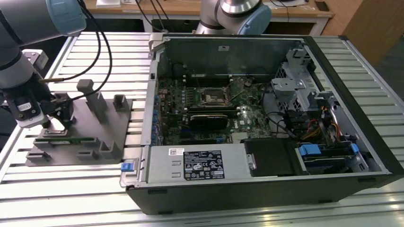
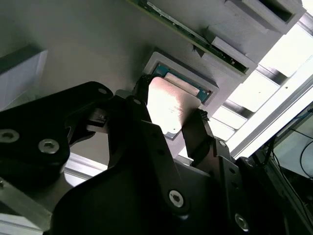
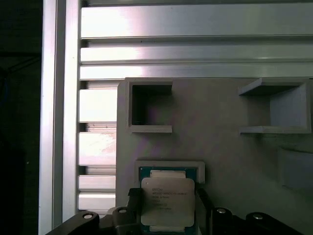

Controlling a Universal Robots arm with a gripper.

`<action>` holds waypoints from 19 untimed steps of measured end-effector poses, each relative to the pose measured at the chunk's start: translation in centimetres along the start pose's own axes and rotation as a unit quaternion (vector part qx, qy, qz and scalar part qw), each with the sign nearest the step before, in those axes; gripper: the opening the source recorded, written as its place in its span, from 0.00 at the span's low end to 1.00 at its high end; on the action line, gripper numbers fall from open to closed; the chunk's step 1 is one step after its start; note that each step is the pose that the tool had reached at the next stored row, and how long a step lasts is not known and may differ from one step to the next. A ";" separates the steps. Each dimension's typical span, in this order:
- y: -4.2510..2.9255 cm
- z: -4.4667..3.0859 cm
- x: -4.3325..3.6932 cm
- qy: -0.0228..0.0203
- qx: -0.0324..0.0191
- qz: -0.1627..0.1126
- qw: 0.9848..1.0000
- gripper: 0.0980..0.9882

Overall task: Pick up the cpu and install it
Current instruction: 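Pick up the cpu and move it towards the insertion slot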

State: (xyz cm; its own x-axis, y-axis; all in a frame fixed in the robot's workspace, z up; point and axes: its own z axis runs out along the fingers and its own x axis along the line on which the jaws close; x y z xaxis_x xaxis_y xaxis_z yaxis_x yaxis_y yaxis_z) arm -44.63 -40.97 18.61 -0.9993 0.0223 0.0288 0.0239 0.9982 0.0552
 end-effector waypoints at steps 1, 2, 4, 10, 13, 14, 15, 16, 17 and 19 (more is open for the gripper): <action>0.00 0.00 0.00 0.000 0.000 0.000 1.000 0.48; 0.00 0.00 -0.01 0.000 0.000 0.000 1.000 0.48; 0.00 0.00 -0.01 0.000 0.000 0.000 1.000 0.48; 0.00 0.01 -0.02 0.000 0.000 0.000 1.000 0.50; 0.00 -0.01 -0.02 0.000 0.000 0.000 1.000 0.57; 0.00 -0.01 -0.02 0.000 0.001 0.000 1.000 0.57; 0.00 -0.01 -0.02 -0.001 0.003 0.000 1.000 0.57; 0.00 -0.02 0.01 -0.001 0.004 0.000 1.000 0.57; 0.00 -0.01 0.06 -0.003 0.004 0.000 1.000 0.57; -0.01 -0.01 0.17 -0.005 0.004 0.000 1.000 0.57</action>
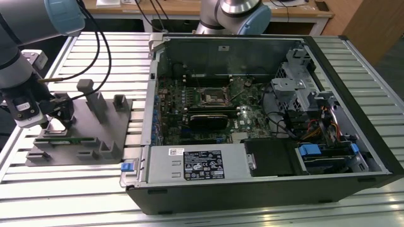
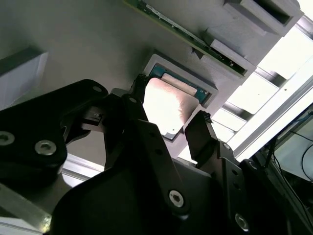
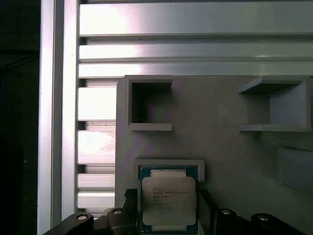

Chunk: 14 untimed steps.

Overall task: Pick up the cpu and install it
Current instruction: 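Pick up the cpu and move it towards the insertion slot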

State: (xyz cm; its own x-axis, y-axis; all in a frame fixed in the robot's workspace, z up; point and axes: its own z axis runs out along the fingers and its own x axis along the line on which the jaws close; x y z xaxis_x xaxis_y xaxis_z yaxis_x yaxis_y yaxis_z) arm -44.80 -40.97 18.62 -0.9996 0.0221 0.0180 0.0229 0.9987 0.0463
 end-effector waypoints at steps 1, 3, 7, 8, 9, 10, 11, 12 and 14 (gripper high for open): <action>0.00 0.00 0.01 0.000 0.000 0.000 1.000 0.57; 0.00 0.01 0.03 -0.001 0.000 0.000 1.000 0.57; 0.01 0.02 0.07 -0.002 -0.004 0.000 1.000 0.57; 0.00 0.03 0.07 -0.002 -0.006 0.000 1.000 0.57; 0.00 0.04 0.07 -0.002 -0.007 -0.001 1.000 0.55; 0.00 0.04 0.07 -0.002 -0.008 -0.001 1.000 0.55; 0.00 0.07 0.07 -0.001 -0.009 -0.001 1.000 0.48; -0.01 0.08 0.07 -0.001 -0.010 -0.001 1.000 0.48; 0.00 0.09 0.07 -0.001 -0.011 -0.001 1.000 0.48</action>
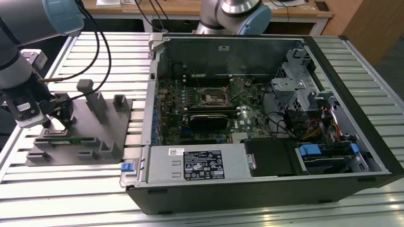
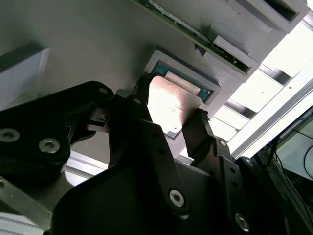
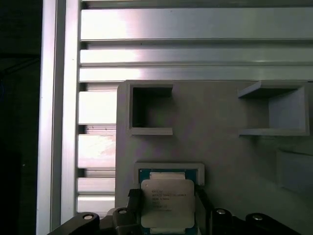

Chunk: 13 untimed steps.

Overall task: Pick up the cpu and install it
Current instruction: 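Pick up the cpu and move it towards the insertion slot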

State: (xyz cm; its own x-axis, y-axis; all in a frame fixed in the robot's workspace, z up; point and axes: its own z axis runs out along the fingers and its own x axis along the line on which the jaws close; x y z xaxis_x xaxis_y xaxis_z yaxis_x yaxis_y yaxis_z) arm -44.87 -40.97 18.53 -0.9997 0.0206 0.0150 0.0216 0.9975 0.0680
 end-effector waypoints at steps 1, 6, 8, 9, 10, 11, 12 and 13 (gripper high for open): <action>0.00 0.01 0.00 0.000 0.000 0.000 1.000 0.48; 0.02 -0.08 -0.02 -0.001 -0.001 0.000 1.000 0.48; 0.04 -0.45 -0.02 0.000 -0.001 0.000 1.000 0.48; 0.04 -0.62 -0.02 0.000 0.000 0.000 1.000 0.48; 0.05 -0.76 -0.01 0.000 -0.001 0.000 1.000 0.48; 0.06 -0.90 -0.01 0.000 -0.001 0.000 1.000 0.48; 0.07 -1.07 -0.01 0.000 0.000 0.000 1.000 0.48; 0.08 -1.23 -0.01 0.000 0.000 0.000 1.000 0.48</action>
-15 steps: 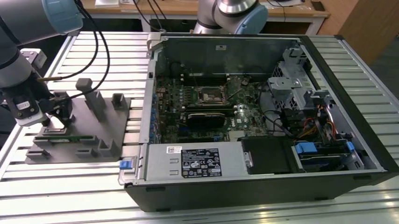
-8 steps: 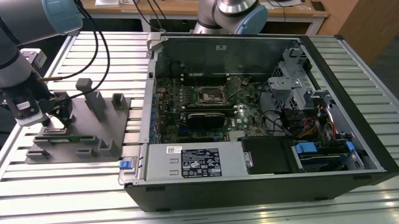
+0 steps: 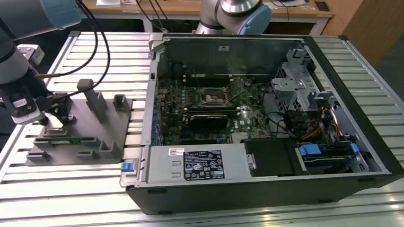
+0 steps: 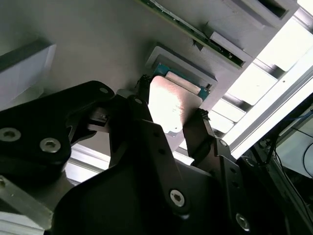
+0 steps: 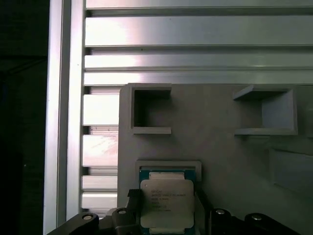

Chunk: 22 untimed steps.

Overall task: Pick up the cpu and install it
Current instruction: 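Pick up the cpu and move it towards the insertion slot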

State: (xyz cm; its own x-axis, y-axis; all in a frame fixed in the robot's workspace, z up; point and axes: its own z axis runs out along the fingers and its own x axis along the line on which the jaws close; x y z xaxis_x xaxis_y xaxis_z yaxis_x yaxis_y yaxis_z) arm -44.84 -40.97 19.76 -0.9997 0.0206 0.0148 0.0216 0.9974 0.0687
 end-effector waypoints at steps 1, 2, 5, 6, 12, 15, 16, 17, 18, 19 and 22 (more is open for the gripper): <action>0.01 -0.20 0.00 0.000 0.000 0.000 1.000 0.48; 0.03 -0.40 0.01 0.000 0.000 0.000 1.000 0.48; 0.07 -1.02 0.01 0.000 0.000 0.000 1.000 0.48; 0.09 -1.23 0.02 0.000 0.001 0.000 1.000 0.48; 0.20 -2.81 0.04 0.000 0.000 0.000 1.000 0.48; 0.22 -3.24 0.05 0.000 0.001 0.000 1.000 0.48; 0.23 -3.26 0.05 0.000 0.000 0.000 1.000 0.48; 0.23 -3.28 0.05 0.000 0.000 0.000 1.000 0.48; 0.23 -3.28 0.05 0.000 0.000 0.000 1.000 0.48; 0.23 -3.32 0.05 0.000 0.001 0.000 1.000 0.48; 0.25 -3.54 0.06 0.000 0.001 0.000 1.000 0.48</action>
State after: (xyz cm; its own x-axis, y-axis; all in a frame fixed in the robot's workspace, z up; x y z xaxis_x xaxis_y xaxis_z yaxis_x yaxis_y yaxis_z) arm -44.84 -40.96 23.32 -0.9997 0.0206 0.0149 0.0216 0.9975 0.0676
